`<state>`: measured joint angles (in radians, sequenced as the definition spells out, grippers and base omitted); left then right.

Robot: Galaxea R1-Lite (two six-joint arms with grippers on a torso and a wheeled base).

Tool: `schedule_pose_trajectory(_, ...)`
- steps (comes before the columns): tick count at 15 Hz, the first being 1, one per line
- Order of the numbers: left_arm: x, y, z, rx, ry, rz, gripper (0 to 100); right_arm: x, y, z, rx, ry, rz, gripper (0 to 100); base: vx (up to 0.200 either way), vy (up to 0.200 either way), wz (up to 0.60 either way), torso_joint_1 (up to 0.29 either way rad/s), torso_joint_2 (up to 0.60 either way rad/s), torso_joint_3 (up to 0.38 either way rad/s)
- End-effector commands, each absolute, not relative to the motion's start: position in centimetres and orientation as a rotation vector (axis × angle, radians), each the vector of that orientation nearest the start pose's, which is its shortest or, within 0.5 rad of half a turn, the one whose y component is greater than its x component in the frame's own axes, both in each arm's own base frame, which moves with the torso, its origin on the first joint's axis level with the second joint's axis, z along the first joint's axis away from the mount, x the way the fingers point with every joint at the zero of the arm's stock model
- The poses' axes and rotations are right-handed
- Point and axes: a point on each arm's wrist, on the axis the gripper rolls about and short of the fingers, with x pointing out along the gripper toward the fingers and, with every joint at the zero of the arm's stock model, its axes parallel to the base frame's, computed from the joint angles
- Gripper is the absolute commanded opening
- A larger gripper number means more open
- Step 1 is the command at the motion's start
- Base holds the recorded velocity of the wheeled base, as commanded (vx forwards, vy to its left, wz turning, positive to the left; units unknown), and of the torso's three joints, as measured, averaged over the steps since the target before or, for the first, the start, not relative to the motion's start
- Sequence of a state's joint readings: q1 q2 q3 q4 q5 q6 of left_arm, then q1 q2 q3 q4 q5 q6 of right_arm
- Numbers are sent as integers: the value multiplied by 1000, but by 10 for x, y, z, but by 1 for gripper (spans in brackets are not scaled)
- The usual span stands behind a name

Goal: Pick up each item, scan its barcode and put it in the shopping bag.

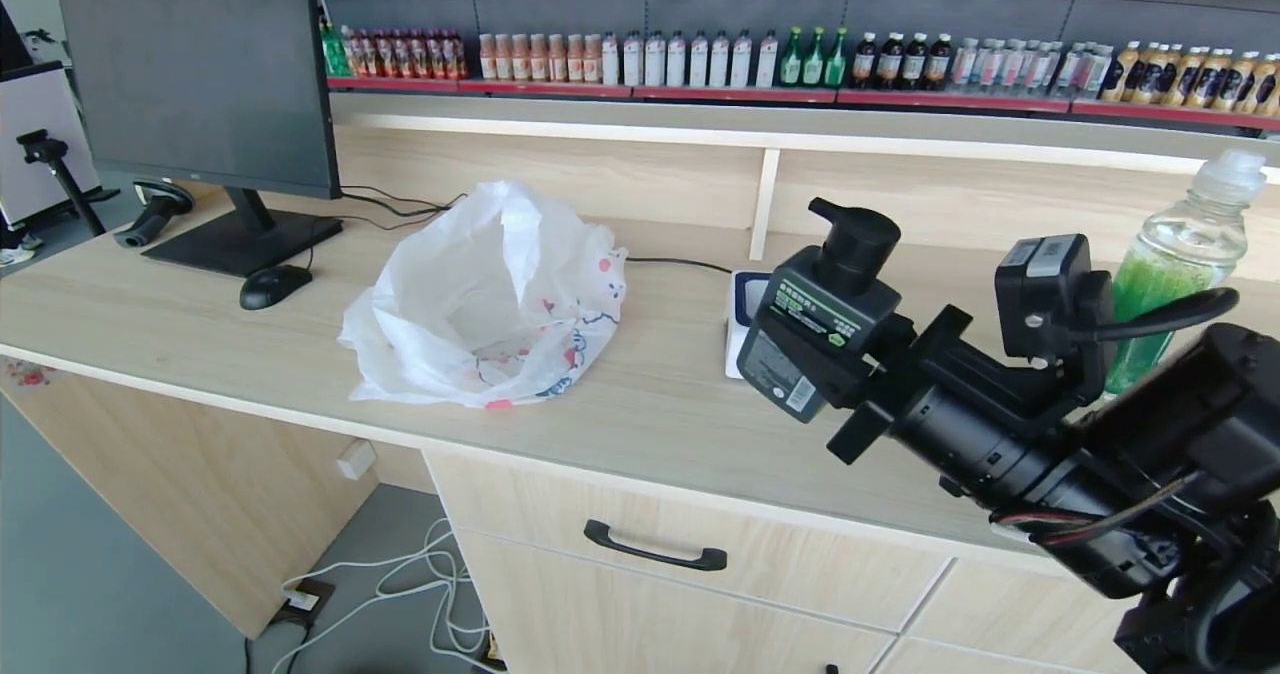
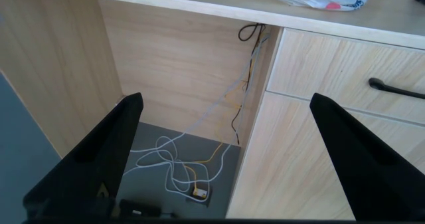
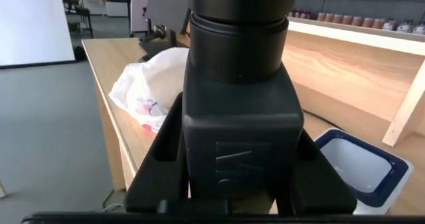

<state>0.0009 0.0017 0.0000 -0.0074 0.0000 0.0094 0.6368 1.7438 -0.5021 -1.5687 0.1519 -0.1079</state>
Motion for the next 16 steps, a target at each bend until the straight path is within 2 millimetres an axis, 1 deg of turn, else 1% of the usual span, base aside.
schedule_pose_trajectory(1,-23,0,76,9,-6,2,100,232,168,179,-35,-344,744,0,0,0,0,0,0,0)
schedule_pose_trajectory(2,-23,0,76,9,-6,3,100,250,178,185,-26,-388,732,0,0,0,0,0,0,0)
schedule_pose_trajectory(4,-23,0,76,9,-6,2,100,271,185,189,-28,-431,748,0,0,0,0,0,0,0)
schedule_pose_trajectory(5,-23,0,76,9,-6,2,100,282,187,191,-38,-462,778,0,0,0,0,0,0,0)
schedule_pose_trajectory(7,-23,0,76,9,-6,2,100,300,184,190,-68,-493,851,0,0,0,0,0,0,0)
schedule_pose_trajectory(10,-23,0,76,9,-6,2,100,328,170,194,-143,-563,923,0,0,0,0,0,0,0)
schedule_pose_trajectory(12,-23,0,76,9,-6,2,100,349,148,200,-229,-623,959,0,0,0,0,0,0,0)
schedule_pose_trajectory(14,-23,0,76,9,-6,2,100,356,135,202,-291,-653,994,0,0,0,0,0,0,0)
schedule_pose_trajectory(16,-23,0,76,11,-6,2,100,362,134,197,-330,-667,994,0,0,0,0,0,0,0)
